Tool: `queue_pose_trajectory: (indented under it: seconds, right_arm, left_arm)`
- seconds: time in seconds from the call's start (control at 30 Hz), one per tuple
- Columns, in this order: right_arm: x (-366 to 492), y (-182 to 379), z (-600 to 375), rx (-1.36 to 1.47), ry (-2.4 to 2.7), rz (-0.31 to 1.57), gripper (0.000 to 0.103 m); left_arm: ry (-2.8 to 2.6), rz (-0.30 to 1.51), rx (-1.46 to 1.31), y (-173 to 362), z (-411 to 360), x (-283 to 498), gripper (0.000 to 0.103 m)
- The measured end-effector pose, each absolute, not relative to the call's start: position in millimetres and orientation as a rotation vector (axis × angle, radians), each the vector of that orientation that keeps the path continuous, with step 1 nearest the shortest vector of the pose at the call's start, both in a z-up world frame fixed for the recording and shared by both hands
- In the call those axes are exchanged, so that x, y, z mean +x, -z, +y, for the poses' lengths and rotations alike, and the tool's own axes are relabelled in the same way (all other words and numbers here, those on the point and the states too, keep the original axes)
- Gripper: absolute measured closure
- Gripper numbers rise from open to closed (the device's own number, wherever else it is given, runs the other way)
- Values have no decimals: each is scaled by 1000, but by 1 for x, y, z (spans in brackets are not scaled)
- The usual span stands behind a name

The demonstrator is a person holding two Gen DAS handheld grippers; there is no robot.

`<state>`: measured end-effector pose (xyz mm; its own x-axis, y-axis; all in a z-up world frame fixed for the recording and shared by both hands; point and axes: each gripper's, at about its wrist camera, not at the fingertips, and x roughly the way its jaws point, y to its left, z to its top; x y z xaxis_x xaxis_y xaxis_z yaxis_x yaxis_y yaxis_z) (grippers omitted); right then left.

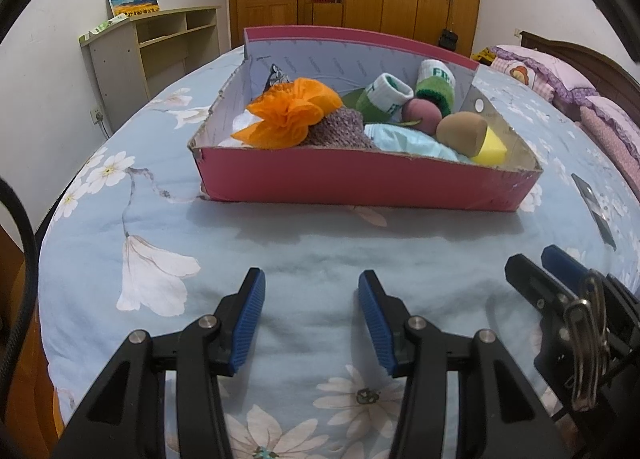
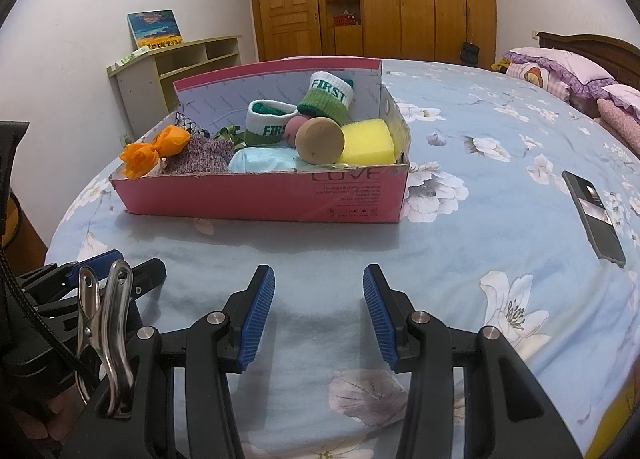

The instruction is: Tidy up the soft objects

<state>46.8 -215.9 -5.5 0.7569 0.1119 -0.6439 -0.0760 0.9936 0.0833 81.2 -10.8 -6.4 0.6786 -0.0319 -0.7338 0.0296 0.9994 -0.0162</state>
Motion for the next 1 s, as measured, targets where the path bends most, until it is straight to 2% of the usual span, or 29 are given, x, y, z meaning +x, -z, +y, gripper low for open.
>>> queue_pose_trajectory:
  seconds: [1.0]
  right_arm:
    - [46,11,-212,54,-106,723,56]
  left_arm:
    - [35,838,9,11,-13,82,52]
